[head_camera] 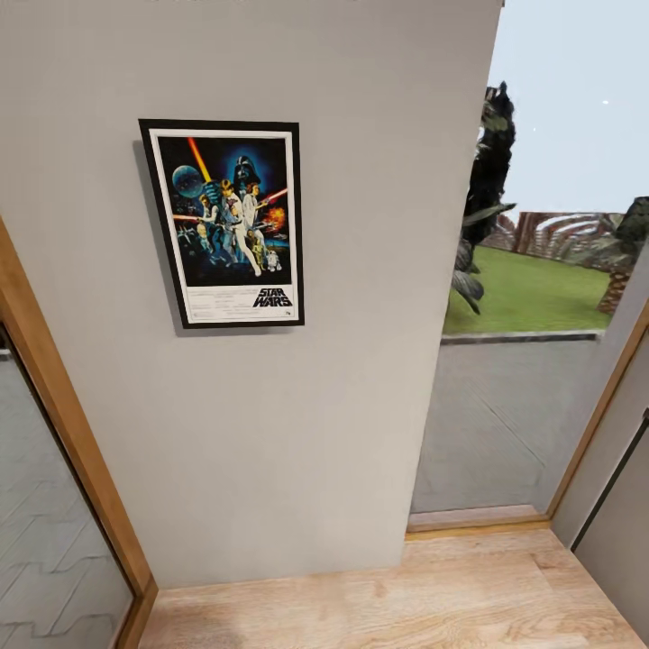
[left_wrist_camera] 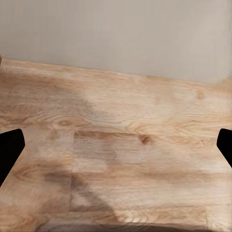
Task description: Pick up the poster from the kitchen countertop and hang it on one of the wall nails in the kitchen.
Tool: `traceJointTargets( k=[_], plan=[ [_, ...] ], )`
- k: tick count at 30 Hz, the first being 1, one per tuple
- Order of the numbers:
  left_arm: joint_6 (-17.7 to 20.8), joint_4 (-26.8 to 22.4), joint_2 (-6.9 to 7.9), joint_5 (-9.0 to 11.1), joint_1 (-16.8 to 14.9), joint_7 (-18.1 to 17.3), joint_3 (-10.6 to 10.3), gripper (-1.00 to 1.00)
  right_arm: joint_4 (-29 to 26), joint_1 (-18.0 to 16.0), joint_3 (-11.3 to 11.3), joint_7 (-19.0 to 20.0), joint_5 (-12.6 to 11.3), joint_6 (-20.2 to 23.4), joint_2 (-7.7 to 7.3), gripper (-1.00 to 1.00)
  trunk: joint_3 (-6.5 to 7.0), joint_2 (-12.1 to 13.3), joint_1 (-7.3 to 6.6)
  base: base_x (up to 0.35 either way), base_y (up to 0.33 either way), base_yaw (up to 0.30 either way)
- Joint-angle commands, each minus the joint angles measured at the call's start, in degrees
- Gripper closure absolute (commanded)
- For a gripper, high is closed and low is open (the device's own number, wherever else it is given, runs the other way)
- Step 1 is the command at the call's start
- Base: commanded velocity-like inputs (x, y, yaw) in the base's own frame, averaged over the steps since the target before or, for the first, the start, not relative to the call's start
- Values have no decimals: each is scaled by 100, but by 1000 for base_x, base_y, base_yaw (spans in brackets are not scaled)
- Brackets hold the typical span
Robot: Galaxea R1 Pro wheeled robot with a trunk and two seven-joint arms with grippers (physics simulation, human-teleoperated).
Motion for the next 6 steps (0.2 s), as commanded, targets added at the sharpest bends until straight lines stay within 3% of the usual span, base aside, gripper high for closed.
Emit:
traceJointTargets(
  k=[1, 6],
  plan=[
    [-8, 10, 0, 6, -3, -34, 27, -100, 11, -2, -49, 14, 59, -21, -2, -100, -2, -4, 2, 0, 0, 0],
    [-8, 21, -1, 6, -3, -34, 35, -100, 24, -2, -49, 12, 60, -21, -2, -100, -2, -4, 2, 0, 0, 0]
  ],
)
